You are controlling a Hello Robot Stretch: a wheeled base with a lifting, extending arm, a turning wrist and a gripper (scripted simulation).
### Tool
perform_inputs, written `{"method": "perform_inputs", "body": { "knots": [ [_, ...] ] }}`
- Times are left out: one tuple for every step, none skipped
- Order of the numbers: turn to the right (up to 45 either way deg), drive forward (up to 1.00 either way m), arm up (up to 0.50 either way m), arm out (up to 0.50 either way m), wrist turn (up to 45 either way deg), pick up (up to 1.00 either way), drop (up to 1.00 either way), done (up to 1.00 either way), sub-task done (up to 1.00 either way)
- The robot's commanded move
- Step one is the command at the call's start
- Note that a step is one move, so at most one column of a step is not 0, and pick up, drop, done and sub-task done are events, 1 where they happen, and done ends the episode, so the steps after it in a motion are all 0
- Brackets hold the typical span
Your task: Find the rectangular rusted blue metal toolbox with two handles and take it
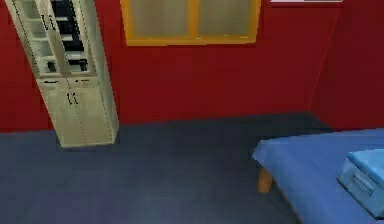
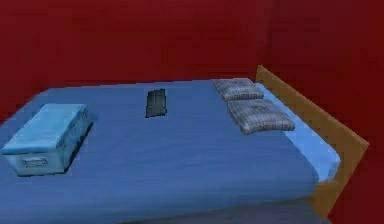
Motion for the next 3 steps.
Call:
{"method": "perform_inputs", "body": {
  "knots": [
    [-33.0, 0.0, 0.0, 0.0, 0.0, 0.0, 0.0, 0.0, 0.0],
    [45.0, 0.0, 0.0, 0.0, 0.0, 0.0, 0.0, 0.0, 0.0],
    [45.0, 0.0, 0.0, 0.0, 0.0, 0.0, 0.0, 0.0, 0.0]
  ]
}}
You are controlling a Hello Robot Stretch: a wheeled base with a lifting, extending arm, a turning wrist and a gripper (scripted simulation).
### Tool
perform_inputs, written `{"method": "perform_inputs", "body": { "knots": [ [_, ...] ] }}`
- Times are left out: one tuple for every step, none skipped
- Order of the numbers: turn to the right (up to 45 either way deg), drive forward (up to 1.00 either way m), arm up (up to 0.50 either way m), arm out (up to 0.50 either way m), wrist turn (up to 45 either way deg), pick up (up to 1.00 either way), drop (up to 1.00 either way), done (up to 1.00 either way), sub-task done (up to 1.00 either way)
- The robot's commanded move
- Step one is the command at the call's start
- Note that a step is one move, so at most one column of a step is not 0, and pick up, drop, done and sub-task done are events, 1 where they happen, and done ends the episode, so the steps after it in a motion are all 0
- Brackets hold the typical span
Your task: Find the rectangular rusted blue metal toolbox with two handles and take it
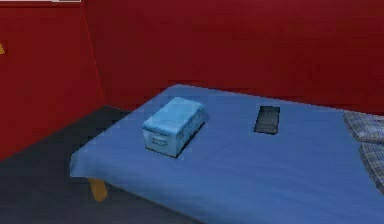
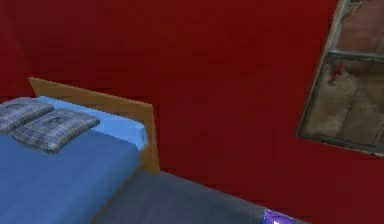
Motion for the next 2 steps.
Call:
{"method": "perform_inputs", "body": {
  "knots": [
    [15.0, 0.0, 0.0, 0.0, 0.0, 0.0, 0.0, 0.0, 0.0],
    [0.0, 0.35, 0.0, 0.0, 0.0, 0.0, 0.0, 0.0, 0.0]
  ]
}}
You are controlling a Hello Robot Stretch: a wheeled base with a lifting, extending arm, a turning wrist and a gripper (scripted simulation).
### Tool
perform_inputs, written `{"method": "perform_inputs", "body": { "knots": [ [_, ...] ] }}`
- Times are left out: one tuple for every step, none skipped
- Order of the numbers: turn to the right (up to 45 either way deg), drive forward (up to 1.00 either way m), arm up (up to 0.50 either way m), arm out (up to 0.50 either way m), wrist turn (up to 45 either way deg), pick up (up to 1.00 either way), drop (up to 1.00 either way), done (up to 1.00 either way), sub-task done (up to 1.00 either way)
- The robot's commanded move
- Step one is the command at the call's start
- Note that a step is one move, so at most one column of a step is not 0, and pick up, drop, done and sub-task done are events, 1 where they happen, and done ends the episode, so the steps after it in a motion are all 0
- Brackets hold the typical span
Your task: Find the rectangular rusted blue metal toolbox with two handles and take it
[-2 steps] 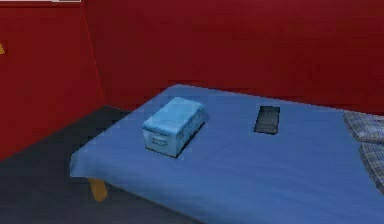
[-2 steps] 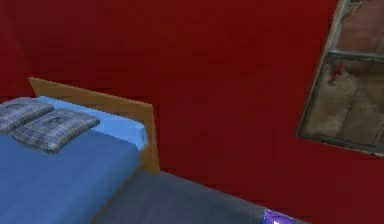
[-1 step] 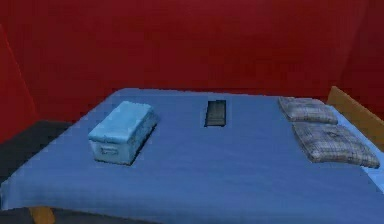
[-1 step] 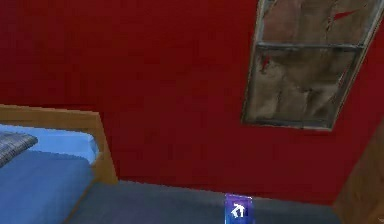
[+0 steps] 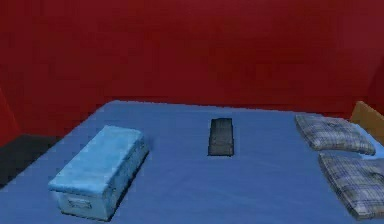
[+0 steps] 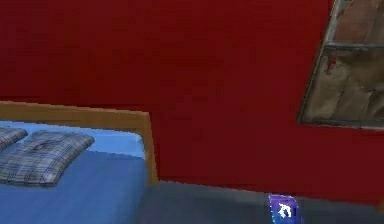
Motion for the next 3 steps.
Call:
{"method": "perform_inputs", "body": {
  "knots": [
    [-45.0, 0.0, 0.0, 0.0, 0.0, 0.0, 0.0, 0.0, 0.0],
    [-45.0, 0.0, 0.0, 0.0, 0.0, 0.0, 0.0, 0.0, 0.0],
    [-24.0, 0.0, 0.0, 0.0, 0.0, 0.0, 0.0, 0.0, 0.0]
  ]
}}
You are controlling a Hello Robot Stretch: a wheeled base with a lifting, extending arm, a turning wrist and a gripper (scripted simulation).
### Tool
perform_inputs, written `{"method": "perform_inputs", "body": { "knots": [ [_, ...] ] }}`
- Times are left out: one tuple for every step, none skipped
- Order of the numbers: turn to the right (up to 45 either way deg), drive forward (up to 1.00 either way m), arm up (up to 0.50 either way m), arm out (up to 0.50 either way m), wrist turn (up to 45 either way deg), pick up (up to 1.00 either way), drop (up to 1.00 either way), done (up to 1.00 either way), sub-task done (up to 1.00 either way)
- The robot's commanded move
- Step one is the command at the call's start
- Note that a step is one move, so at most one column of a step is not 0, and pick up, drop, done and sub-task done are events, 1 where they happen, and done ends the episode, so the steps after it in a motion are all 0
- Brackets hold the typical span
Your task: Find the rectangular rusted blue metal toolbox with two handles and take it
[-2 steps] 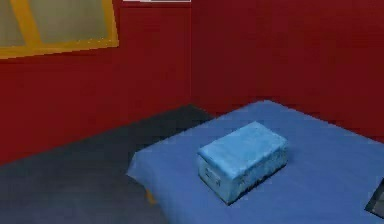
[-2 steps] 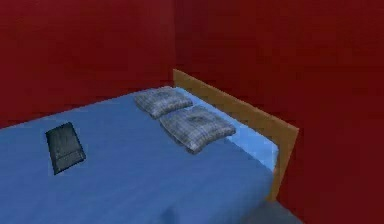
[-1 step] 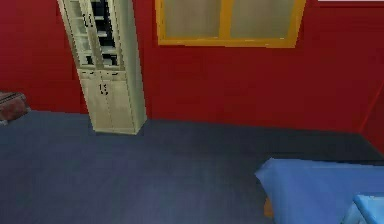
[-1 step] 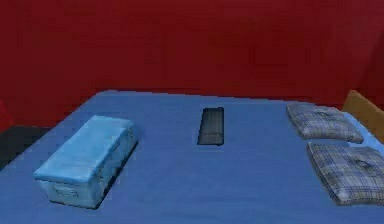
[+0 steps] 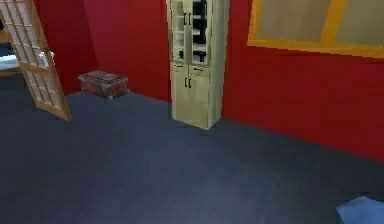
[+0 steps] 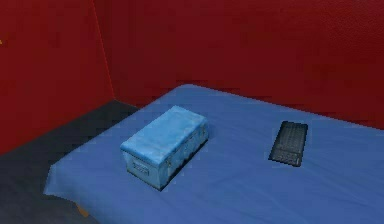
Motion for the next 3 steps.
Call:
{"method": "perform_inputs", "body": {
  "knots": [
    [0.0, 0.0, 0.5, 0.0, 0.0, 0.0, 0.0, 0.0, 0.0],
    [0.0, 0.0, 0.2, 0.0, 0.0, 0.0, 0.0, 0.0, 0.0],
    [0.0, 0.0, 0.0, 0.4, 0.0, 0.0, 0.0, 0.0, 0.0]
  ]
}}
